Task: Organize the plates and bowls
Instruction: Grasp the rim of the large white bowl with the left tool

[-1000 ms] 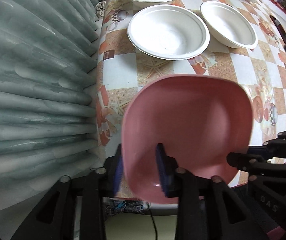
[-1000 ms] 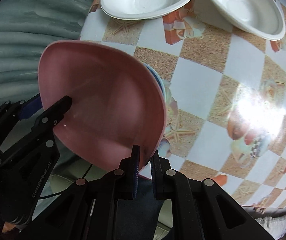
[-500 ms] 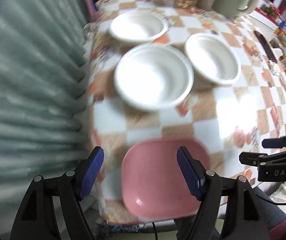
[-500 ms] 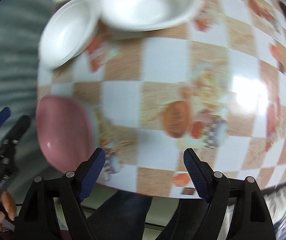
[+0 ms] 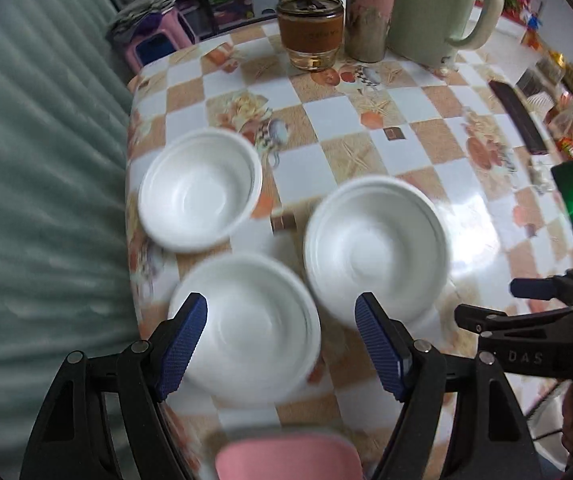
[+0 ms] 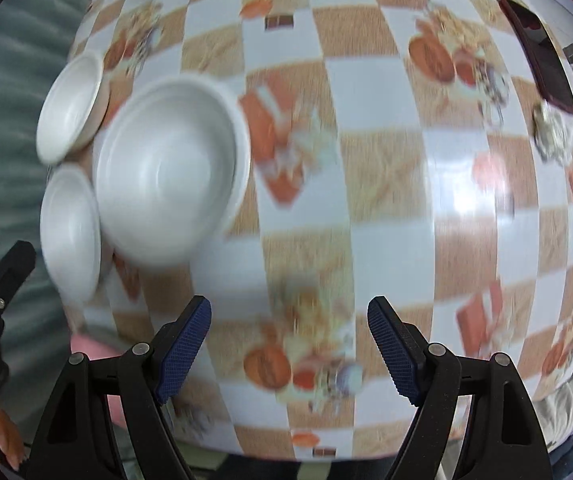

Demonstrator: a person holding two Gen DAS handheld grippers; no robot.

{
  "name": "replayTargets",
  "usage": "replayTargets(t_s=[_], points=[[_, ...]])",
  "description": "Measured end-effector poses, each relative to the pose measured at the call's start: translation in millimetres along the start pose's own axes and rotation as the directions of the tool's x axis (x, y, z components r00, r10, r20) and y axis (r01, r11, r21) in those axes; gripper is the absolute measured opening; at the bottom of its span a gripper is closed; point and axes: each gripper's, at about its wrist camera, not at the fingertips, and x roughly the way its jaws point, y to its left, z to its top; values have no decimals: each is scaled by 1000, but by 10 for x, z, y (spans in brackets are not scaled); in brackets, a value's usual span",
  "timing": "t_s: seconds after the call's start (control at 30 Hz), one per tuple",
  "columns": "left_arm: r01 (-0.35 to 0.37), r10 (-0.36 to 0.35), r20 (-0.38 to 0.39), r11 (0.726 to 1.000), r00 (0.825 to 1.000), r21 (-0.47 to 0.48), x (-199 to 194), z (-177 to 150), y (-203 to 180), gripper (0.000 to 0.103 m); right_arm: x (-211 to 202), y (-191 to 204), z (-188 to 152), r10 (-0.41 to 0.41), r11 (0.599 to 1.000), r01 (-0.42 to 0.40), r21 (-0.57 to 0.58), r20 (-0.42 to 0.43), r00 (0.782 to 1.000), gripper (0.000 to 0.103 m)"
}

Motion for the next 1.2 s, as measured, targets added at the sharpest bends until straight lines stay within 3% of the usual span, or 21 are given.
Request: replayTargets(t_s=[0.2,0.4,0.47,0.5,0.53,0.57,0.6,0.67,0.87,1.2], points=[[-4,6,-24,997,1000,83,393,421,-183,80,117,19,382,-4,1000,4,16,13,1000,82],[-39,60,-99,978,993,203,791,555,-408,78,340,100,534,-19,1000,19,-8,-2,1000,81],[-12,45,-164,980,985,197,911,566,-432,67,376,81,560,6,1000,-6,-14,-10,1000,69],[12,26,-194,982,981,190,957,565,-446,55,438,125,556,31,999,-31,-11,-16,999,53],[30,10,-213,983,977,184,978,562,-458,41,460,133,556,63,998,-63,-9,-25,998,43],[51,-8,-233,983,972,177,1003,554,-481,35,467,134,559,86,996,-86,-9,-26,996,40],[69,-23,-254,982,967,174,1028,541,-512,29,462,153,561,111,994,-112,-19,-25,993,34],[75,-27,-275,983,961,167,1061,513,-557,29,483,218,557,121,992,-122,-41,-29,992,19],[98,-49,-288,982,956,161,1023,313,-787,29,531,59,443,140,990,-141,-19,-52,989,19],[189,-103,-294,940,950,283,815,-260,-1836,31,530,-579,-194,49,999,-48,22,-44,998,19]])
